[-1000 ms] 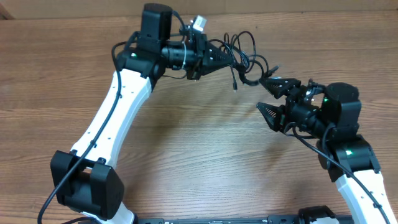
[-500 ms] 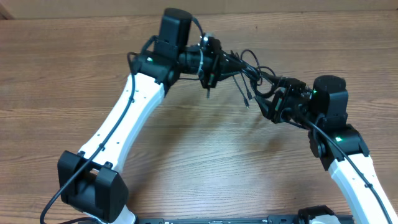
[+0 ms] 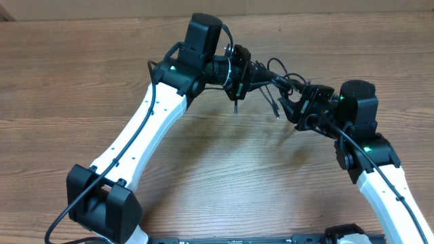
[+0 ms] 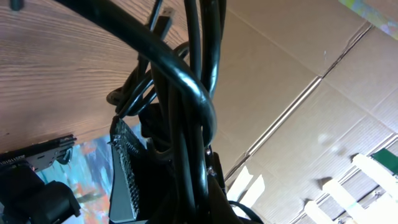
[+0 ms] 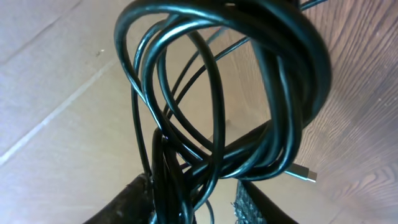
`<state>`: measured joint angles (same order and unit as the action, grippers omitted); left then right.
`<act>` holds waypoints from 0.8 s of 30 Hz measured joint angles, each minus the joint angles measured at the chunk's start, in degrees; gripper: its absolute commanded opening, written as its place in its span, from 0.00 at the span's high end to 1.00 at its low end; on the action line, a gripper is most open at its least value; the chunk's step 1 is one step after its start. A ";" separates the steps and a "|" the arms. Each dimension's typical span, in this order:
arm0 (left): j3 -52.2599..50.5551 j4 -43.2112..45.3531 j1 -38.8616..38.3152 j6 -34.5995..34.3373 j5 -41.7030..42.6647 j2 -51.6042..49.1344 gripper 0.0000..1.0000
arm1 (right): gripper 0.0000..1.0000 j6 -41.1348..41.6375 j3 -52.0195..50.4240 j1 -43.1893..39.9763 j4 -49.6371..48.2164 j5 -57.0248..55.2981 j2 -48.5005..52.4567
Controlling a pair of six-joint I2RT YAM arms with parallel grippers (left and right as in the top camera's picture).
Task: Untangle cables
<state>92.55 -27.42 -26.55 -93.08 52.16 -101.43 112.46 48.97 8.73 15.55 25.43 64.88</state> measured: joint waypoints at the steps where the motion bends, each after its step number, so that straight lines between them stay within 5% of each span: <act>1: 0.00 -0.02 0.00 -0.02 0.00 0.00 0.96 | 0.66 0.02 0.00 0.02 0.00 -0.22 0.00; 5: 0.00 -1.33 0.00 -0.07 -0.13 0.00 0.96 | 0.73 0.13 0.00 0.04 -0.33 -0.63 0.00; 7: 0.02 -1.97 0.00 -0.22 -0.20 0.00 0.96 | 0.96 0.04 0.00 0.04 -0.55 -0.85 0.00; 24: 0.02 -2.78 1.79 -0.68 0.59 0.00 0.96 | 0.96 0.15 0.00 0.50 -1.33 -0.72 0.00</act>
<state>92.58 -30.20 -24.75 -93.76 52.75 -101.43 112.62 48.97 9.23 14.22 24.71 64.88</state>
